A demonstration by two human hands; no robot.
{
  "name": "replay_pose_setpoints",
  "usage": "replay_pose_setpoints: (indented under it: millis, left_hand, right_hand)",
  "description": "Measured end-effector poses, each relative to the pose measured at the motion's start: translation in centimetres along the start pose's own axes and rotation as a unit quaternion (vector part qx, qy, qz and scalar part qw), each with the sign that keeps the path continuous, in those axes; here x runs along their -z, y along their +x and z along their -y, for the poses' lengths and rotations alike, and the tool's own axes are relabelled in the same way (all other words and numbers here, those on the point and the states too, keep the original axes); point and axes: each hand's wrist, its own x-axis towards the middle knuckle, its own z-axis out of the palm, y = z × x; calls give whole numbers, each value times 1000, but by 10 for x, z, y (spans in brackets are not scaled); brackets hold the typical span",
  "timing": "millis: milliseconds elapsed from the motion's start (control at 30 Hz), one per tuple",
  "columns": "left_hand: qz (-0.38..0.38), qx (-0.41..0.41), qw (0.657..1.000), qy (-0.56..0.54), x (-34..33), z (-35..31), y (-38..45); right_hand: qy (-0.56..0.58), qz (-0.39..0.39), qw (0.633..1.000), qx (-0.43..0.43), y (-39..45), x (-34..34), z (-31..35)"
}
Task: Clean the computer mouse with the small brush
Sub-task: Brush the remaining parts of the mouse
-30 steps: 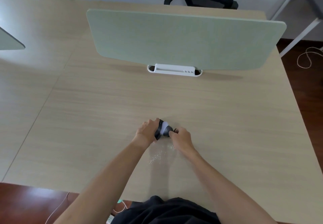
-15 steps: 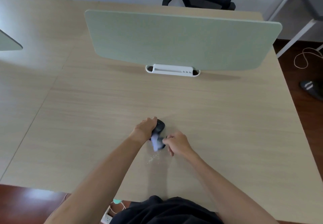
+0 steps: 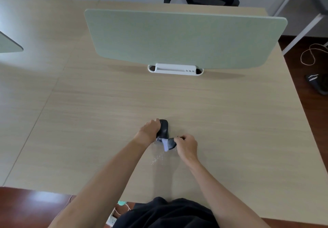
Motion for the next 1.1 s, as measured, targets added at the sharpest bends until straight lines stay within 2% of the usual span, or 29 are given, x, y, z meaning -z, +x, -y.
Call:
replay_pose_setpoints:
  millis: [133, 233, 300, 400, 500, 567, 733, 900, 1100]
  left_hand:
    - [-11, 11, 999, 28, -6, -4, 0]
    - [-45, 26, 996, 77, -4, -7, 0]
    - [-72, 4, 992, 101, -3, -6, 1]
    - [-65, -79, 987, 122, -5, 0, 4]
    - [-52, -102, 989, 91, -6, 4, 5]
    - [-51, -101, 991, 74, -4, 5, 5]
    - [-51, -96, 992, 62, -3, 5, 5]
    - [-42, -69, 994, 73, -4, 2, 4]
    - [-25, -35, 997, 66, -4, 1, 5]
  right_hand:
    - [15, -46, 998, 35, 1, 4, 0]
    - [42, -86, 995, 41, 0, 4, -4]
    - [65, -106, 991, 41, -1, 2, -4]
    - [55, -78, 994, 49, -3, -3, -4]
    - [15, -37, 998, 45, -7, -4, -6]
    - [-4, -21, 999, 47, -7, -2, -8]
    - [61, -90, 993, 41, 3, -1, -8]
    - [10, -17, 999, 28, 0, -3, -13]
    - [49, -96, 993, 53, 7, 4, -12]
